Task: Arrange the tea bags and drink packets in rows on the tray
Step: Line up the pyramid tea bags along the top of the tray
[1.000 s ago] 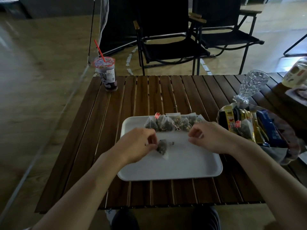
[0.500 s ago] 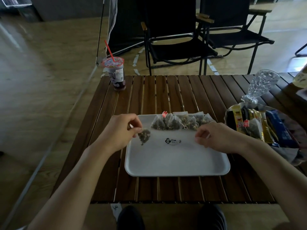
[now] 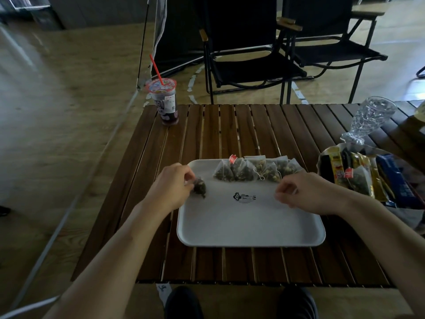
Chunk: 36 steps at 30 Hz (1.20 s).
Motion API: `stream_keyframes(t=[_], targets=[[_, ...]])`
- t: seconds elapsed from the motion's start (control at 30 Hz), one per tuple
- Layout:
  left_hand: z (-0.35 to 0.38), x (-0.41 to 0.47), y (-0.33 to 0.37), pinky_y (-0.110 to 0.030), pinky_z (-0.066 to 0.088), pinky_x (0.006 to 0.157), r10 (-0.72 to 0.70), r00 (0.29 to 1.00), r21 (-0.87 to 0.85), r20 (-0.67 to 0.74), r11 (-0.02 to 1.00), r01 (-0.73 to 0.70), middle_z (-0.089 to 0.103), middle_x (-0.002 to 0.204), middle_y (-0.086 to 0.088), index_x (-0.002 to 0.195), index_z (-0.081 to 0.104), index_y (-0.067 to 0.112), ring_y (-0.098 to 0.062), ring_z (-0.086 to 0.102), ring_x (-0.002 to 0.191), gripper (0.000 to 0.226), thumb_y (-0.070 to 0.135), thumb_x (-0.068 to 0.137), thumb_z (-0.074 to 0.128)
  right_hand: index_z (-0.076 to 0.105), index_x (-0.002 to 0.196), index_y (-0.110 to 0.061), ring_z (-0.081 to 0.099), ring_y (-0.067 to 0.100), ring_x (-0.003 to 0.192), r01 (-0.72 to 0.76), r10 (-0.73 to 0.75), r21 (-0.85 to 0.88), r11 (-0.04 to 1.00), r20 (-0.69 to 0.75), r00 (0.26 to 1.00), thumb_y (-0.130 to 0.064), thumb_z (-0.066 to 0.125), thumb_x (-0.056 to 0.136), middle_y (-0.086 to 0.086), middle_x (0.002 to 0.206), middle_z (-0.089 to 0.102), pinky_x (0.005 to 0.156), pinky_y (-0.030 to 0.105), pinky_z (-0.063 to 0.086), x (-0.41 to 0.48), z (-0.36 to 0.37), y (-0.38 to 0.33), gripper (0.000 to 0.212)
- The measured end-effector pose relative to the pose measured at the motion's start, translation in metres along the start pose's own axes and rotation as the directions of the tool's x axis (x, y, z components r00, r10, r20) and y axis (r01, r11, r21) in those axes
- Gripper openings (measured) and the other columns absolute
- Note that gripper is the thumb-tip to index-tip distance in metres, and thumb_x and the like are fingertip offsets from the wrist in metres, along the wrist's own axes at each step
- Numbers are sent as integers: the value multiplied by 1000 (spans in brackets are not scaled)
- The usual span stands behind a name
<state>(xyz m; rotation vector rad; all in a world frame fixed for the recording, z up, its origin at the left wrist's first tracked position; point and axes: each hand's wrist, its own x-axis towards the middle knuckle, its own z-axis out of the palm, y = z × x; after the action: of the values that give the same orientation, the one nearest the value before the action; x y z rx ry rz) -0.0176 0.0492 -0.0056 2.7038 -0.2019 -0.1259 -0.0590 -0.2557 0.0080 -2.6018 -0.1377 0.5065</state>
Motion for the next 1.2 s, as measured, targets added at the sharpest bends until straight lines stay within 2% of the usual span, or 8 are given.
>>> stream_keyframes(t=[0.13,0.27,0.33,0.43,0.53,0.73,0.87,1.2], targets=[[6,13,0,-18,43,67,26,992,-20,-125,999,-28,61,99,2,95,63,20,-9,57,84,3,18,93,63,67,103,-20,64,3,83,0,0,-7,1000,7,1000,-38,62,93,-7,93,67,76,21,53,-1,0,3,21],[12,26,4,-9,37,63,67,980,-76,-189,994,-82,60,103,1,98,63,16,-7,56,89,7,13,92,64,67,103,-21,64,3,80,-3,3,-1,1000,-8,1000,-38,63,92,-7,92,68,72,20,52,-1,-2,8,21],[17,31,7,-9,42,67,100,978,-112,-185,986,-122,60,107,0,100,63,16,-8,59,93,10,12,91,65,67,103,-21,64,2,81,-7,7,7,1000,-12,1000,-38,63,92,-7,91,68,71,19,51,-1,-2,9,21],[20,33,9,-17,49,79,90,975,-143,-204,982,-121,56,121,-4,115,59,13,-14,60,104,24,9,91,64,68,104,-21,64,2,82,-8,8,5,1000,-9,1000,-40,63,92,-8,92,68,73,18,50,-1,-2,11,22],[18,31,6,-20,50,80,55,975,-130,-214,988,-84,47,133,-8,128,51,12,-17,60,104,39,9,92,64,68,103,-21,63,1,82,1,-1,2,1000,-13,1000,-40,63,92,-9,92,67,70,17,48,1,-3,10,23],[20,18,1,-12,42,67,30,992,-128,-126,991,-47,57,112,-1,112,56,15,-10,58,94,24,16,90,66,68,105,-20,63,-1,83,13,-13,10,1000,-5,1000,-38,63,92,-13,89,65,74,16,49,2,-1,3,23],[25,16,5,-24,49,85,28,997,-176,-78,984,-42,54,118,1,117,56,17,-14,57,105,31,20,90,68,67,106,-22,63,2,85,6,-6,-7,1000,16,1000,-43,62,92,-10,94,66,79,22,53,2,1,3,26],[27,25,10,-24,52,86,88,995,-282,-50,954,-99,60,117,1,114,59,17,-13,61,102,27,14,89,69,66,105,-24,64,5,87,3,-2,-10,1000,45,999,-45,62,91,-8,95,68,83,29,55,7,3,1,25]])
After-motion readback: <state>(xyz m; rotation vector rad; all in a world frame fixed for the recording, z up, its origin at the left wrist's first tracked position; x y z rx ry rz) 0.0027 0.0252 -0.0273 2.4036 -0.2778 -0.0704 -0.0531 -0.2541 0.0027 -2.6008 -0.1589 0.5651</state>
